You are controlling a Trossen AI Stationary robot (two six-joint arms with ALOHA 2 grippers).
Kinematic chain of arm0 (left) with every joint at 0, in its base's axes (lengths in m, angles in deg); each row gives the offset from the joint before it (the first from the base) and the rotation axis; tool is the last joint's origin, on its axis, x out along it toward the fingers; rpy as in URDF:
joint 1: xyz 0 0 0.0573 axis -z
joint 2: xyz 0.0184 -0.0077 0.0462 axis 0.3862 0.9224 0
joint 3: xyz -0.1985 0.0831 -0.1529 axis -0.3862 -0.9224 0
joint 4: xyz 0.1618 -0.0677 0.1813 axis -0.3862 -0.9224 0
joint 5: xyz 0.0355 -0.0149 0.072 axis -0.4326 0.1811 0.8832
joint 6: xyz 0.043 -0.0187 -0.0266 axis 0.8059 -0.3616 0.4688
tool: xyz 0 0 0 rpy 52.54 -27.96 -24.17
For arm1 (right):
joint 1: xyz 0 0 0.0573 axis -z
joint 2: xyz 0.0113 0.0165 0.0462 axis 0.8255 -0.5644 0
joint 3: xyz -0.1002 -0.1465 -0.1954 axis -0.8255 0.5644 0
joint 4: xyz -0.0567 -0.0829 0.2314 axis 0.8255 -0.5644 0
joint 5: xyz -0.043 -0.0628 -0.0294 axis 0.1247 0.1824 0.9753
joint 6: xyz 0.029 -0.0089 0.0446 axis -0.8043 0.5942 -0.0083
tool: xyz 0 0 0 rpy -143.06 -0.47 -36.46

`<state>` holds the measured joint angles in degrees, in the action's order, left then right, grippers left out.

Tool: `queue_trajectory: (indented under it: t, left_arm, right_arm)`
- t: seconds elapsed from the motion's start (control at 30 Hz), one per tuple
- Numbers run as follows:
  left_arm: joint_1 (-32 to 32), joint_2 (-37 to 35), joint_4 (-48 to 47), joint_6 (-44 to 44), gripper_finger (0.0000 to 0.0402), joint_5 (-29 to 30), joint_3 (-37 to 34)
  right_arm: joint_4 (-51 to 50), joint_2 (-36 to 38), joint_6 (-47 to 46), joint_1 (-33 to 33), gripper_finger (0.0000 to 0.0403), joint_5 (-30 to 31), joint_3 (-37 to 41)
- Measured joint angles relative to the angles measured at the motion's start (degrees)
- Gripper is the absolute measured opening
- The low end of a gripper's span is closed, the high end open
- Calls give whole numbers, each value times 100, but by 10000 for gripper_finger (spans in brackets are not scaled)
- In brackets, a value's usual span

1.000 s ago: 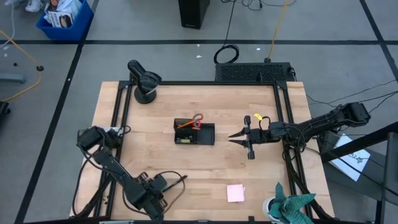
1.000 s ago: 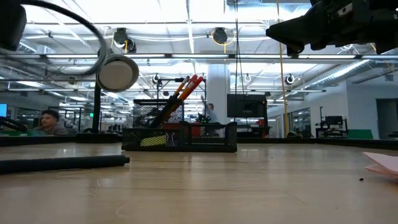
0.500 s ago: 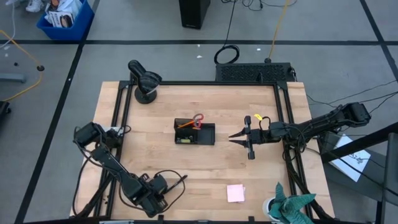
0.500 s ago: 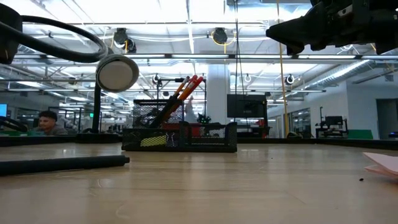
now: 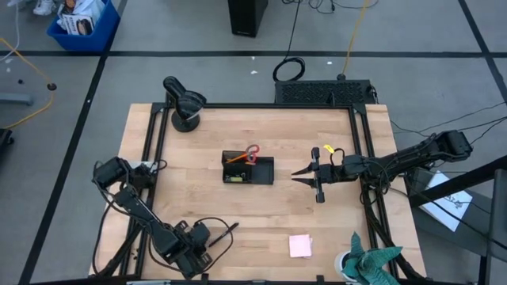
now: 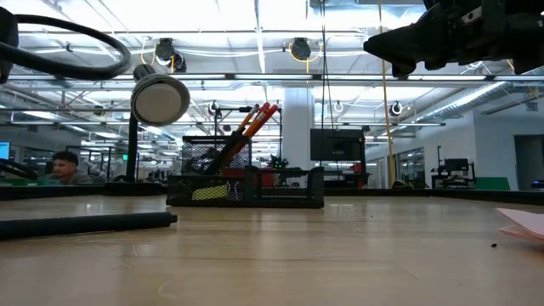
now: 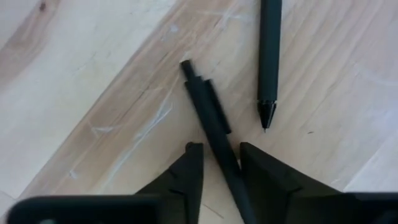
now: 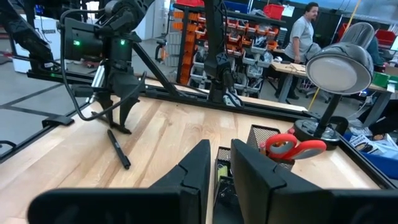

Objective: Pick and place office supplies into organizer
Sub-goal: Put the black pen into the black desk organizer

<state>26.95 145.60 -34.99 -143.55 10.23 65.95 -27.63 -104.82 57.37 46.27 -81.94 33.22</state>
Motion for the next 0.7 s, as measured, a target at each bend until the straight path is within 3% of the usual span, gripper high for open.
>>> queue_trajectory:
  t: [0.23,0.43,0.7]
  left_arm:
    - [195,9,-117,-146,51,160,-2]
    - [265,22,-57,-161,25,532,-2]
    - [347,125,15,-187,28,2013,-73]
  right_arm:
    - [0,0,-1,0,59,0,0]
    - [8,0,5,0,59,0,0]
    - [9,0,5,0,59,0,0]
